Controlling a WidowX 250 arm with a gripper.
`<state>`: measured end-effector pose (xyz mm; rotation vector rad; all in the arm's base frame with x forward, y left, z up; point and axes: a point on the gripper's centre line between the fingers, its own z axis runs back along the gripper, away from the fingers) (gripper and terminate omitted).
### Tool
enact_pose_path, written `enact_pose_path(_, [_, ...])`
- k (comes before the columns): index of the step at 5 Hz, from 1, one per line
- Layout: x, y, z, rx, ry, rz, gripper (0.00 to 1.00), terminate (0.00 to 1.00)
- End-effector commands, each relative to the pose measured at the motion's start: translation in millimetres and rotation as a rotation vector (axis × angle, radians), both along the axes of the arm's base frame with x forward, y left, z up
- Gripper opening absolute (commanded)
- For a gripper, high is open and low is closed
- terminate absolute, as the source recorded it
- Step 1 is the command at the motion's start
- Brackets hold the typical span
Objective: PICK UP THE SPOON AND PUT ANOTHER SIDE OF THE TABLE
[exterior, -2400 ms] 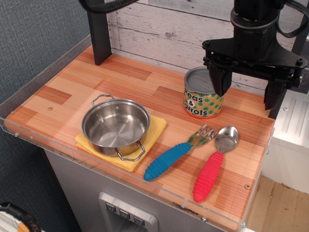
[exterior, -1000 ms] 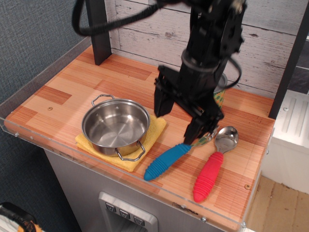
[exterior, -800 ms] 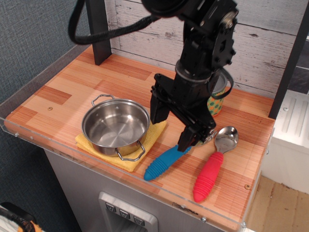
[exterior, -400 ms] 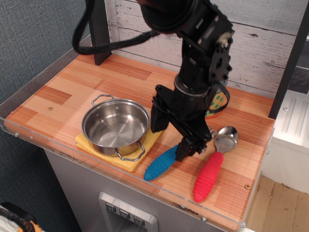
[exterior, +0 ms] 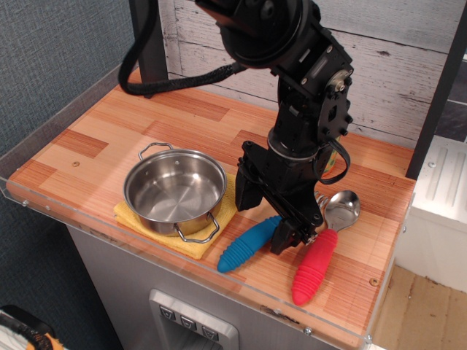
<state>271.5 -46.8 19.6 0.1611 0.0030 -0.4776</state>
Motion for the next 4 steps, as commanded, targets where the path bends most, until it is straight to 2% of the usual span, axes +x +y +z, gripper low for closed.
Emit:
enact_pose_path(1, [3.9,0.3,-2.3,-0.033,-0.008,-0.034,1.00,0.00])
enact_pose_path(2, [2.7,1.5,-2.2,-0.041,-0.017,-0.032,0.00,0.00])
enact_pose_path(3, [2.1,5.2,-0.8,-0.036,-0.013,0.022,0.00,0.00])
enact_pose_path(4, [2.4,4.2,1.0,-0.064,-0.001,0.036,0.00,0.00])
